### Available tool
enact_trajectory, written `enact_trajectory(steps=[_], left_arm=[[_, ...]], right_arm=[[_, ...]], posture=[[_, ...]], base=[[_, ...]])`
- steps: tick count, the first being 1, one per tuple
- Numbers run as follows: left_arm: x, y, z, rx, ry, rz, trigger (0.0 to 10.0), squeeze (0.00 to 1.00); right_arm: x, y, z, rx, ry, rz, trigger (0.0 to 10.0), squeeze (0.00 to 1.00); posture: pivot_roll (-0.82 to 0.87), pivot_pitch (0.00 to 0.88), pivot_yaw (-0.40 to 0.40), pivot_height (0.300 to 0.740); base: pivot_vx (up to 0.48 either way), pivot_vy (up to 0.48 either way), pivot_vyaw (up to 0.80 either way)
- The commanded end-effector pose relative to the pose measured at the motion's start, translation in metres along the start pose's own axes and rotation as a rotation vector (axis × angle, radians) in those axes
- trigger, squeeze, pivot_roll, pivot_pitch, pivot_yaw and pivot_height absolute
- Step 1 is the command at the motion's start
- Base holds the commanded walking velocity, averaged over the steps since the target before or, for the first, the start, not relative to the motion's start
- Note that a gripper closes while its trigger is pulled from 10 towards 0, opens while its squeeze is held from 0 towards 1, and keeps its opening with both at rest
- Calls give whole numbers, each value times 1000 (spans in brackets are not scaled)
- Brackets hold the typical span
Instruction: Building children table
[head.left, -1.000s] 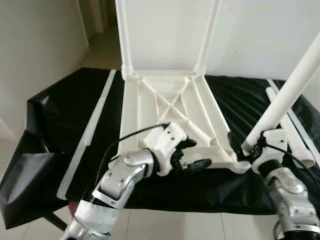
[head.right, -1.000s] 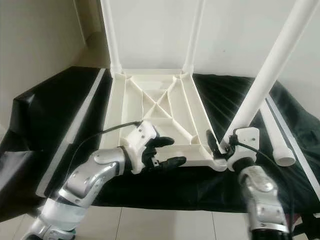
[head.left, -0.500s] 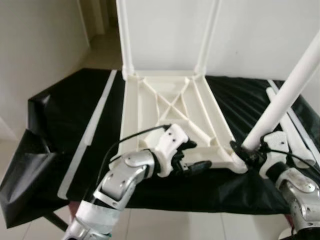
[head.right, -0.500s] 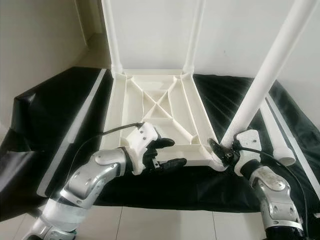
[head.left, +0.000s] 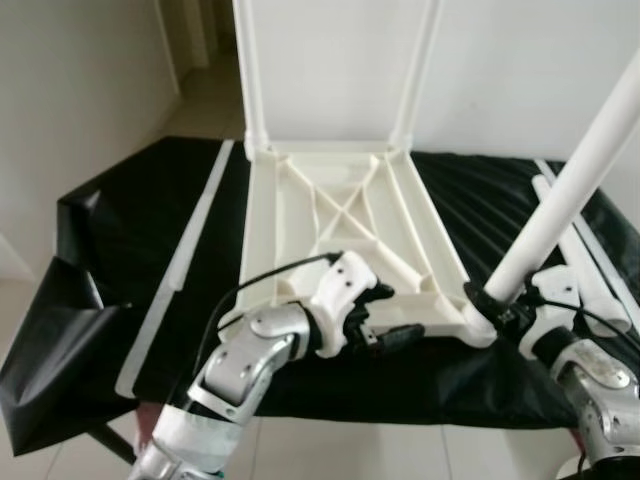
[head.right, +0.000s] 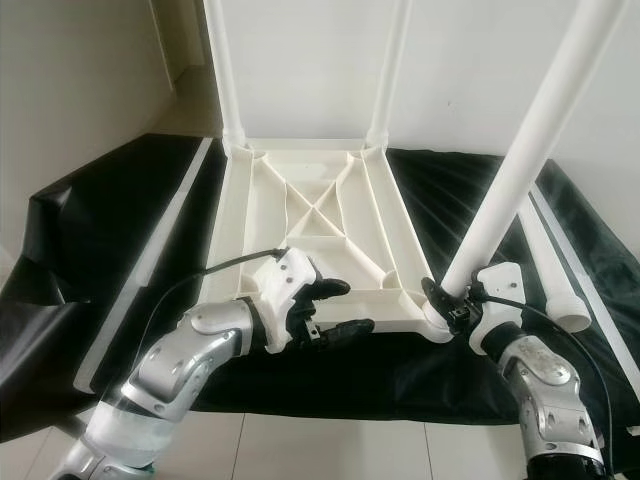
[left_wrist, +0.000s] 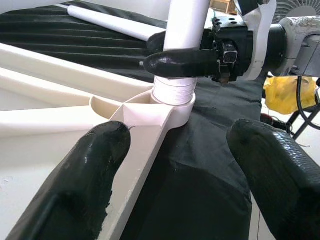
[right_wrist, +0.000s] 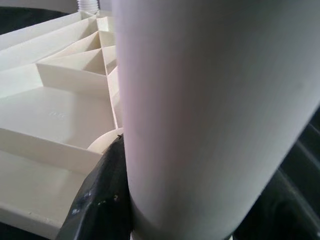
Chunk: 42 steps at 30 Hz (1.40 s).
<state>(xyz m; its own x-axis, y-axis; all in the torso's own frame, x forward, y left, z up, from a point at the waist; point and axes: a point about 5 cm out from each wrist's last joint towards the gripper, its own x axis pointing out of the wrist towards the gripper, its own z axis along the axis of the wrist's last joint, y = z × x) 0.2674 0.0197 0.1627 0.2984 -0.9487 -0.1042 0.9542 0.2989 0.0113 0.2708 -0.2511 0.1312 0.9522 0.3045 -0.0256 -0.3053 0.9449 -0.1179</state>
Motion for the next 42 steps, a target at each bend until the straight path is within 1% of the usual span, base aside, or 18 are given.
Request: enact_trajectory(steps=[1,10,12,15,17,18,21,22,25,27,28,31,34,37,38,40,41,42], left_arm=[[1,-1,0,4,7,17,10000,0],[0,-1,1,2,4,23,10000,0],[0,0,1,1,3,26,10000,0],[-1,0,1,1,2,27,10000,0],[-1,0,2,-1,-1,30,10000,0],[-1,0,2,-1,-1,30,10000,0],[-1,0,2,-4,-5,32,10000,0],[-1,0,2,-4,-5,32,10000,0],[0,0,4,-7,-13,36,10000,0],[0,0,4,-7,-13,36,10000,0],[1,0,5,-11,-19,39,10000,0],[1,0,5,-12,-20,40,10000,0],[1,-1,6,-15,-24,42,10000,0],[1,-1,6,-16,-25,42,10000,0],[1,0,6,-16,-25,44,10000,0],[1,0,6,-16,-25,44,10000,0],[-1,1,6,-12,-21,46,10000,0],[-1,1,6,-12,-21,46,10000,0]], right_arm=[[-4,3,-11,38,40,-32,10000,0],[-5,11,-10,74,0,-160,10000,0],[-4,18,-8,85,-24,-207,10000,0],[-4,21,-7,89,-30,-222,10000,0],[1,31,-5,131,-28,-385,10000,0],[1,31,-5,131,-28,-385,10000,0],[8,46,-5,200,-29,-542,10000,0],[8,46,-5,200,-29,-542,10000,0],[18,61,-3,265,-35,-649,10000,0],[18,61,-3,265,-35,-649,10000,0],[23,74,-1,302,-35,-648,10000,0],[24,78,-1,313,-37,-642,10000,0],[25,83,8,254,-64,-620,10000,0],[25,83,9,245,-63,-631,10000,0],[24,83,10,240,-64,-640,10000,573],[24,83,10,240,-64,-640,10000,573],[24,82,12,253,-75,-651,10000,1000],[24,82,12,253,-75,-651,10000,1000]], posture=[[-5,0,-37,740],[-4,0,-40,740],[-4,0,-41,740],[-4,0,-41,740],[-3,0,-44,740],[-3,0,-44,740],[-1,0,-46,740],[-1,0,-46,740],[3,0,-49,740],[3,0,-49,740],[5,0,-49,740],[5,0,-49,740],[6,0,-51,740],[6,0,-51,740],[8,0,-54,740],[8,0,-54,740],[7,0,-55,740],[7,0,-55,740]], base=[[0,0,0],[0,0,0],[0,0,0],[0,0,0],[0,0,0],[0,0,0],[0,0,0],[0,0,0],[0,0,0],[0,0,0],[0,0,0],[0,0,0],[0,0,0],[0,0,0],[0,0,0],[0,0,0],[0,0,0],[0,0,0]])
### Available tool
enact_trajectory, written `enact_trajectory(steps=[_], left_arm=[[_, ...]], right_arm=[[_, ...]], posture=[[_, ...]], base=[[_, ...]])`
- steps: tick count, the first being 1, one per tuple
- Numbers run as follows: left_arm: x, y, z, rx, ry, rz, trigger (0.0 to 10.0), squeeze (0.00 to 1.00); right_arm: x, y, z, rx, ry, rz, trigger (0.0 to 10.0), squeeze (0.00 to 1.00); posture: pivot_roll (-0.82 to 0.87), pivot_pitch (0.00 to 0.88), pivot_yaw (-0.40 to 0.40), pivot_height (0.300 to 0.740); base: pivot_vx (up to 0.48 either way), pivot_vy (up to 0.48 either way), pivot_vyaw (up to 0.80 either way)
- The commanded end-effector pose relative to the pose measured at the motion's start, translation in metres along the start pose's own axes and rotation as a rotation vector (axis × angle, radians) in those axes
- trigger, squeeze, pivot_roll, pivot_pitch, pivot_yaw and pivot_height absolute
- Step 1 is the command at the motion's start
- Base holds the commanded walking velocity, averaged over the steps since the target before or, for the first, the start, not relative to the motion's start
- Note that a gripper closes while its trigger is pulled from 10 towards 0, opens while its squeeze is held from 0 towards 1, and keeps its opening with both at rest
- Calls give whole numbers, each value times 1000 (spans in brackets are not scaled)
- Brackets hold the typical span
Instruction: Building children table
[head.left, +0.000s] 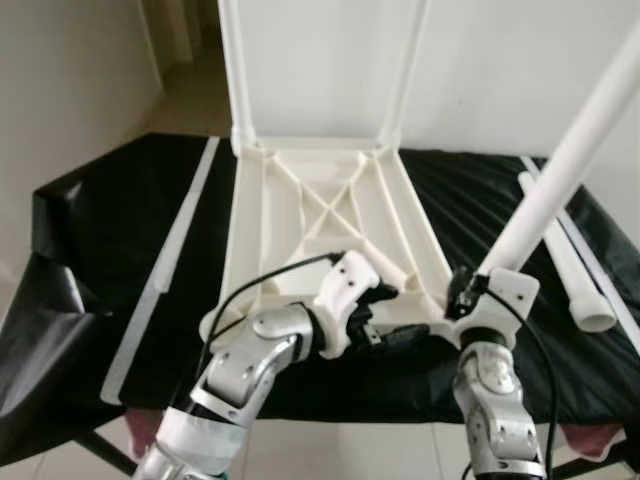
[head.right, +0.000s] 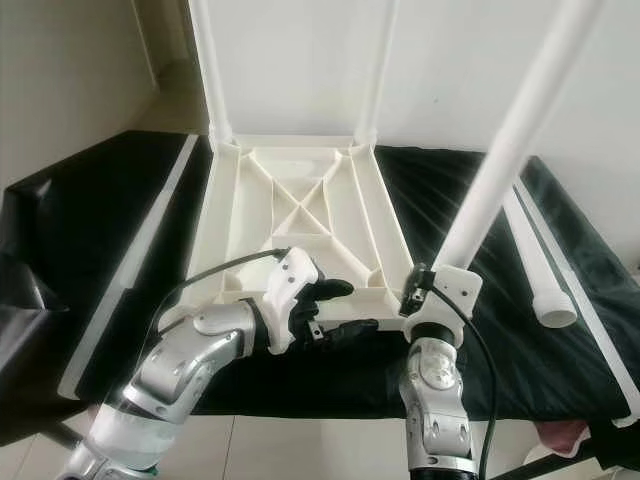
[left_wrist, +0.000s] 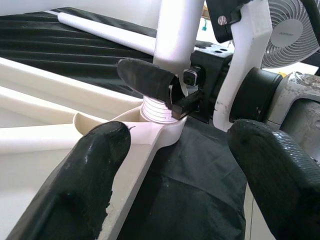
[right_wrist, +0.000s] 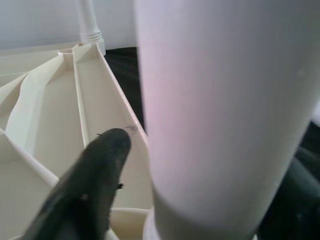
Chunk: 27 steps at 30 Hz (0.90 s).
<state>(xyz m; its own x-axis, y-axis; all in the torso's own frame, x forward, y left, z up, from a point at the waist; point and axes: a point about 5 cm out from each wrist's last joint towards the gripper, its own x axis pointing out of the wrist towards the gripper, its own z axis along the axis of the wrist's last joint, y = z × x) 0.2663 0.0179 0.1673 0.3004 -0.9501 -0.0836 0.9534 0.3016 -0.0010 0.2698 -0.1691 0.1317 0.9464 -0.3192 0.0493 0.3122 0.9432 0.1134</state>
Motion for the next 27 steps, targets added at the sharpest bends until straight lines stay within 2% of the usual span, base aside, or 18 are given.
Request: enact_trajectory(steps=[1,6,11,12,16,17,19,20,25,27], left_arm=[[-2,2,1,1,0,44,10000,0],[-2,3,1,8,7,44,10000,0],[-2,3,2,6,2,48,10000,0],[-1,2,2,4,1,46,10000,0],[-1,1,2,5,3,43,10000,0],[-1,1,1,6,5,43,10000,0],[-1,1,1,8,7,43,10000,0],[-2,2,1,11,11,45,10000,0],[-3,3,1,13,14,47,10000,0],[-3,4,1,16,17,43,10000,0]], right_arm=[[-2,4,1,35,6,-16,10000,1000],[0,4,5,26,-19,2,10000,1000],[4,-2,9,33,-13,93,10000,1000],[5,-6,9,13,-13,134,10000,0],[7,-14,8,-4,1,197,10000,0],[7,-18,8,-29,-2,257,10000,0],[5,-21,8,-46,-5,303,10000,0],[5,-27,7,-75,1,348,10000,0],[5,-35,5,-102,11,384,10000,0],[8,-47,7,-170,28,471,10000,0]], posture=[[7,0,-55,740],[7,0,-54,740],[4,0,-54,740],[2,0,-52,740],[5,0,-51,740],[5,0,-50,740],[6,0,-48,740],[5,0,-45,740],[3,0,-40,740],[-1,0,-33,740]], base=[[0,0,0],[0,0,0],[0,0,0],[0,0,0],[0,0,0],[0,0,0],[0,0,0],[0,0,0],[0,0,0],[0,0,0]])
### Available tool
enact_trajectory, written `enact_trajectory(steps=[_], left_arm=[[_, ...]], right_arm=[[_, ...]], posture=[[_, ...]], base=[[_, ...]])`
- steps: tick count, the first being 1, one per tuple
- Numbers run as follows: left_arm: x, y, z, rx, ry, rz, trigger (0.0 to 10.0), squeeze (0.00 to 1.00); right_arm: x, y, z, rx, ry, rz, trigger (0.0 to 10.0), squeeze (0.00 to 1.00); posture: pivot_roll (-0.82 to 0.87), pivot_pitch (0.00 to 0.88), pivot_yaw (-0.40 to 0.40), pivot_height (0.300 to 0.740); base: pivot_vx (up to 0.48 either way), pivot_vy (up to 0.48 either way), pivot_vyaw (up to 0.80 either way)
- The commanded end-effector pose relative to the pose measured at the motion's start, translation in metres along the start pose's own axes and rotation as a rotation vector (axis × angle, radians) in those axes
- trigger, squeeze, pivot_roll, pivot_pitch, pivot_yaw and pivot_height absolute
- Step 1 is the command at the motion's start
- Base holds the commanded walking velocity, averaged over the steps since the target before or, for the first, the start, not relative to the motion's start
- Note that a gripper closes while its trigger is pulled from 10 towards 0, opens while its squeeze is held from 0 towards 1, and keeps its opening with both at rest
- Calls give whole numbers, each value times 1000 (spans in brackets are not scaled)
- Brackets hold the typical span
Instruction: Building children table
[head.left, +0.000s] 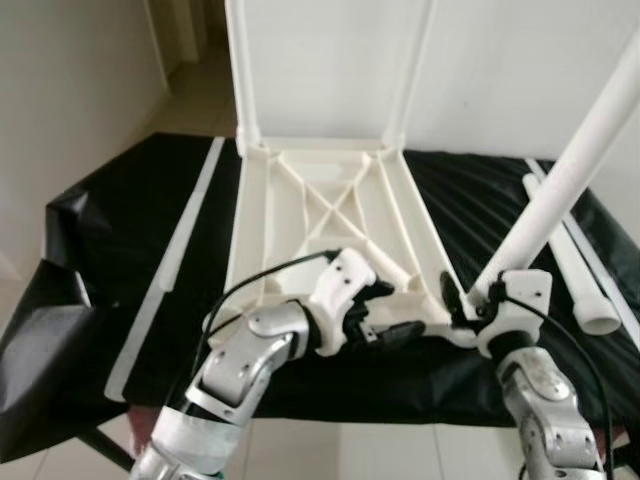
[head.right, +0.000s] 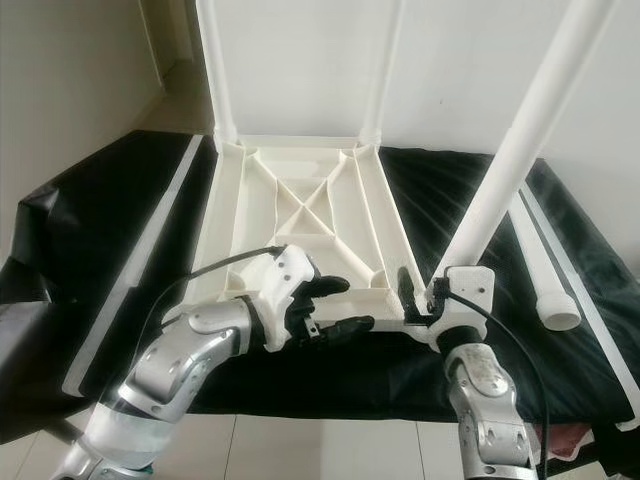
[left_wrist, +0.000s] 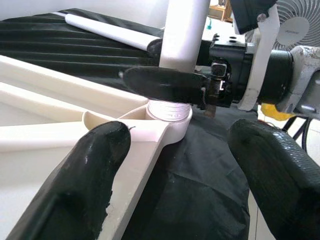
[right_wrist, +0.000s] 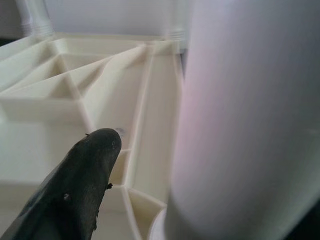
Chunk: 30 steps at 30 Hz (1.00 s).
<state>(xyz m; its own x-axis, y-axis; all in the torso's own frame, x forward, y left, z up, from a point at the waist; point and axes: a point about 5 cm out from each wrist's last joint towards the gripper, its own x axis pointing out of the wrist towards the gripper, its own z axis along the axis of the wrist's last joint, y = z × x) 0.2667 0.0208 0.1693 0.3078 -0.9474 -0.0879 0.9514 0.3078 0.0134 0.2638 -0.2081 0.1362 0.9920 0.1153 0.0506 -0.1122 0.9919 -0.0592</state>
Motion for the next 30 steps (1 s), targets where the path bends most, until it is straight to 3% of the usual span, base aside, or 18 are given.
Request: enact_trajectory(steps=[1,2,12,13,16,17,18,20,28,29,30], left_arm=[[0,2,-1,2,13,36,10000,0],[1,2,-1,7,17,33,10000,0],[3,0,-8,18,57,1,10000,0],[3,-1,-14,28,86,-10,10000,0],[3,-2,-18,35,106,-16,10000,0],[3,-2,-21,43,122,-15,10000,0],[3,-1,-24,48,132,-11,10000,0],[3,-1,-25,52,139,-5,10000,0],[3,-1,-25,48,138,11,10000,0],[3,-1,-25,45,135,15,10000,0],[3,-1,-26,44,134,17,10000,0]], right_arm=[[-3,-8,-3,-18,19,32,10000,0],[-4,-16,-3,-49,31,83,10000,0],[0,-36,-2,-121,65,187,9843,0],[3,-36,-3,-134,79,231,4902,0],[4,-35,-5,-141,88,261,4902,0],[5,-35,-6,-143,96,275,3490,0],[6,-36,-7,-151,100,284,275,0],[7,-37,-7,-161,103,284,0,0],[6,-46,-12,-137,130,294,0,0],[3,-46,-15,-118,141,280,10000,0],[1,-47,-17,-109,145,268,10000,0]], posture=[[-1,0,-33,740],[-3,0,-30,740],[-12,0,-13,740],[-13,0,-11,740],[-12,0,-10,740],[-10,0,-9,740],[-10,0,-9,740],[-10,0,-9,740],[-5,0,-25,740],[-3,0,-27,740],[-2,0,-28,740]], base=[[0,0,0],[0,0,0],[0,0,0],[0,0,0],[0,0,0],[0,0,0],[0,0,0],[0,0,0],[0,0,0],[0,0,0],[0,0,0]])
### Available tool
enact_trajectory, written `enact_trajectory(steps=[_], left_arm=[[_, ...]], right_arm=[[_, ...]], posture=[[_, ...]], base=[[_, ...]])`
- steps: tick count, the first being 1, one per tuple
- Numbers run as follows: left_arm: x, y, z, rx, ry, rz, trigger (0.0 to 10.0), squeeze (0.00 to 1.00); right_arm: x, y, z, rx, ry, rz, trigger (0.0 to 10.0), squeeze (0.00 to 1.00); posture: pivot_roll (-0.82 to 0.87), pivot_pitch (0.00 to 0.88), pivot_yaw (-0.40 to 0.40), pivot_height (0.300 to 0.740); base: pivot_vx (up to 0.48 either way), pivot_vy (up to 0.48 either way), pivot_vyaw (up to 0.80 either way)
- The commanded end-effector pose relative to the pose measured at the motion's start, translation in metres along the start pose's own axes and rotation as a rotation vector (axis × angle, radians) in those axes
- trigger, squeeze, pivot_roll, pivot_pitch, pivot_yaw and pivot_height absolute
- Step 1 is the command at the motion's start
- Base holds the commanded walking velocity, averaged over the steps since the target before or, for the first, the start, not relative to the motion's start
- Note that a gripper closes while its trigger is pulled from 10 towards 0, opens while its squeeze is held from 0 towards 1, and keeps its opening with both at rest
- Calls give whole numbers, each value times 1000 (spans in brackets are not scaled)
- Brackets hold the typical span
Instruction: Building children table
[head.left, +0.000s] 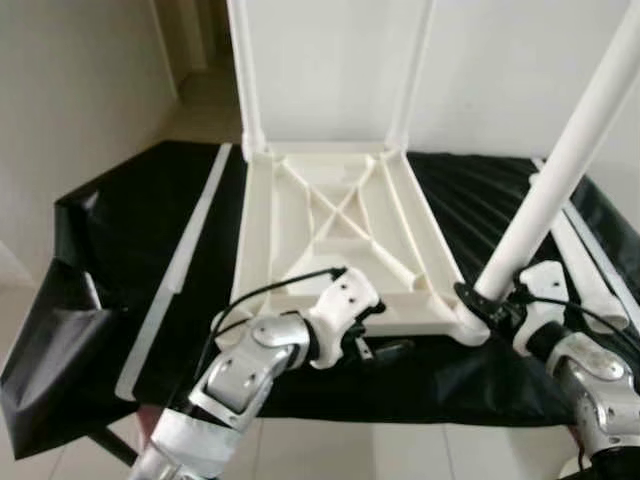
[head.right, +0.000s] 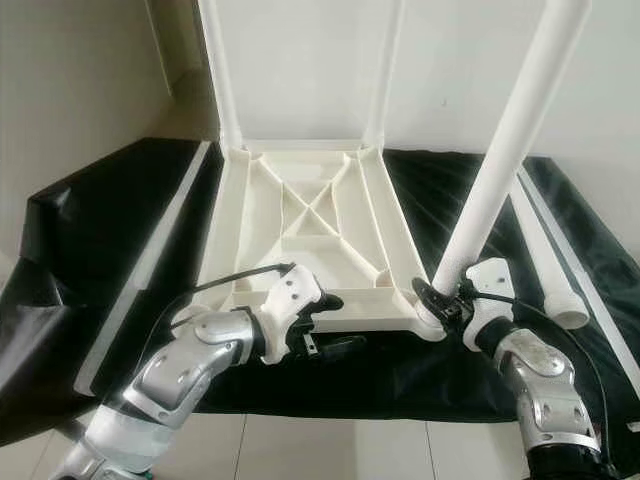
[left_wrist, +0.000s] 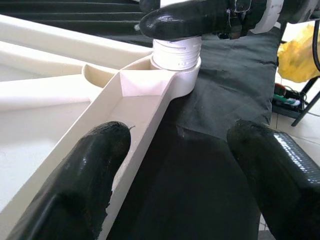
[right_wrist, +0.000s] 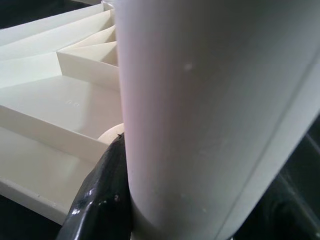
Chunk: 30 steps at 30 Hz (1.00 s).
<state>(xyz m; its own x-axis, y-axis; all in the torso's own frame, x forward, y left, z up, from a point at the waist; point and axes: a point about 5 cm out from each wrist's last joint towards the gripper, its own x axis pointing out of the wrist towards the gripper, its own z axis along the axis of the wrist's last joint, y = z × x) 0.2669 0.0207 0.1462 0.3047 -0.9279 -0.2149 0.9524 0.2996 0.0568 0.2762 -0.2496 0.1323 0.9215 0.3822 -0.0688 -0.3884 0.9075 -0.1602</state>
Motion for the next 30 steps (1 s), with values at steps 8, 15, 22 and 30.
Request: enact_trajectory(steps=[8,15,22,30], left_arm=[[0,-2,-4,-1,8,20,10000,0],[-1,0,-5,6,18,29,10000,0],[-2,1,-7,17,28,29,10000,0],[2,0,4,-17,-26,28,10000,0]], right_arm=[[-7,7,-16,51,30,-134,10000,0],[-6,17,-15,129,6,-400,10000,0],[-1,28,-13,182,7,-566,10000,0],[10,58,-12,302,33,-833,10000,0]], posture=[[0,0,-27,740],[2,0,-27,740],[2,0,-32,740],[8,0,-46,740]], base=[[0,0,0],[0,0,0],[0,0,0],[0,0,0]])
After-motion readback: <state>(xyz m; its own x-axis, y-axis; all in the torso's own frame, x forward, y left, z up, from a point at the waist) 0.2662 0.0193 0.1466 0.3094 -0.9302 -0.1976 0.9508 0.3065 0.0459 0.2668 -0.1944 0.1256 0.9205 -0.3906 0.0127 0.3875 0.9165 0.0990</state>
